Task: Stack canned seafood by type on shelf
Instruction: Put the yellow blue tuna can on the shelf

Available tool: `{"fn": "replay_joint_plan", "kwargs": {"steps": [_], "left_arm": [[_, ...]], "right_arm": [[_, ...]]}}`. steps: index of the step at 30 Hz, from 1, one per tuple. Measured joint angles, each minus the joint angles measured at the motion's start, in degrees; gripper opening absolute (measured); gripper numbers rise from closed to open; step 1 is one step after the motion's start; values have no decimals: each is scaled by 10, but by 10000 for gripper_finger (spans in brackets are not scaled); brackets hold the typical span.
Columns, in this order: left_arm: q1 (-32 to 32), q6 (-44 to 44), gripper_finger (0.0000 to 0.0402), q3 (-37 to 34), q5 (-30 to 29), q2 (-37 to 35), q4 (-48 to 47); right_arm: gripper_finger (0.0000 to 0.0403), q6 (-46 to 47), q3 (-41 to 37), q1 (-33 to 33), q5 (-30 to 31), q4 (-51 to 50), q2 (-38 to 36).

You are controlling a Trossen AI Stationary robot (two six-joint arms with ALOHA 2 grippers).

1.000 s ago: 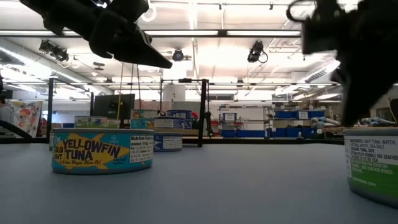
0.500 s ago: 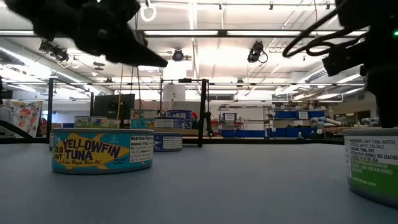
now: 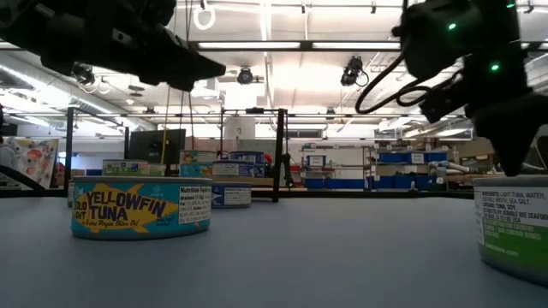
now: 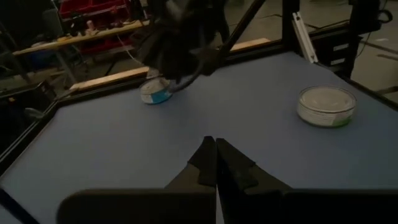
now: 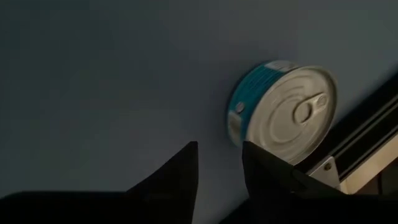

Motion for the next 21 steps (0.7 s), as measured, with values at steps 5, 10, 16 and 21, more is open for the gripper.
{"fn": "replay_joint_plan", "kwargs": {"steps": [5, 10, 16, 21], "left_arm": [[0, 11, 3, 2, 0, 0, -1], [0, 16, 4, 2, 0, 0, -14], [0, 14, 5, 2, 0, 0, -31], [0, 12, 5, 2, 0, 0, -31]], "right_arm": [[132, -32, -3, -43, 1, 3, 0], [132, -35, -36, -78, -10, 38, 0], [129, -33, -78, -97, -9, 73, -1], [98, -38, -76, -96, -7, 72, -1]]}}
